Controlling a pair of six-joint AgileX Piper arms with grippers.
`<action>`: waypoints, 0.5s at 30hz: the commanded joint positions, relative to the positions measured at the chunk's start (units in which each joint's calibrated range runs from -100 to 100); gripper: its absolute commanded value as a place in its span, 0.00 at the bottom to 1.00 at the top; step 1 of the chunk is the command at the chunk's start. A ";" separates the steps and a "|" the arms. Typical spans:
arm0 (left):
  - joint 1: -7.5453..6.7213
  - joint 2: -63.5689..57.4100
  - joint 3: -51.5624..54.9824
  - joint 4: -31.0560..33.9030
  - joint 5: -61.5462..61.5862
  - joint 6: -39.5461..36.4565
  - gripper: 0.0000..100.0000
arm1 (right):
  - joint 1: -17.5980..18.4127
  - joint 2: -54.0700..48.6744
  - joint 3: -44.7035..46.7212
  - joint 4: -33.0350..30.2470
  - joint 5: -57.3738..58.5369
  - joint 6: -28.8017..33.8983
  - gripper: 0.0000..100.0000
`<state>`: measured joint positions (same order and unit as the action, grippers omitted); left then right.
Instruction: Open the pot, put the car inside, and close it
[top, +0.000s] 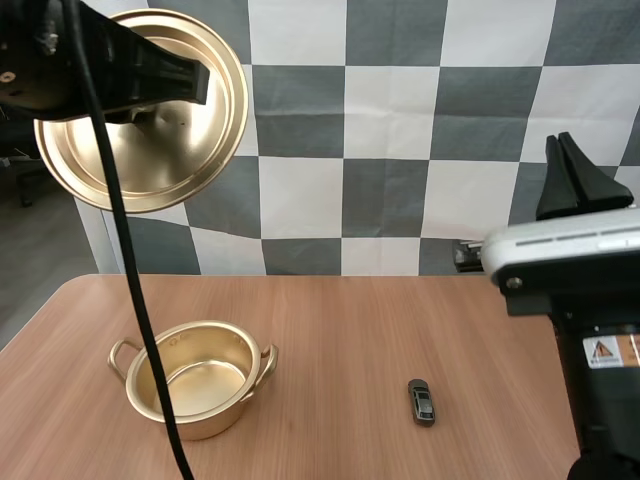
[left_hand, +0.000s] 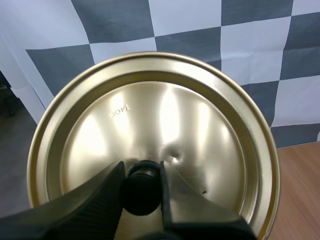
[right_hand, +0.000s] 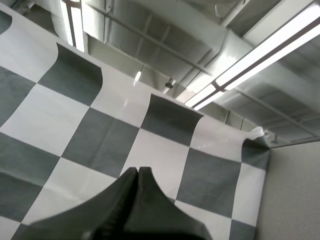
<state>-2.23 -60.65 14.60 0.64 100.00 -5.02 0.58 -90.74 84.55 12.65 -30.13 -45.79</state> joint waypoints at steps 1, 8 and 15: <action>0.03 -1.58 -0.02 -0.01 0.00 -0.02 0.00 | 0.01 9.65 -27.92 -3.74 97.58 14.34 0.00; 0.03 -5.45 -0.02 -0.01 0.00 -0.02 0.00 | 0.01 33.69 -47.04 -10.68 130.13 18.27 0.00; 0.03 -6.16 1.33 -0.01 0.00 0.18 0.00 | 0.01 41.35 -44.51 -11.02 130.13 19.30 0.00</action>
<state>-2.23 -66.83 15.68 0.64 100.00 -4.89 0.58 -62.41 54.68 3.91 9.24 -30.66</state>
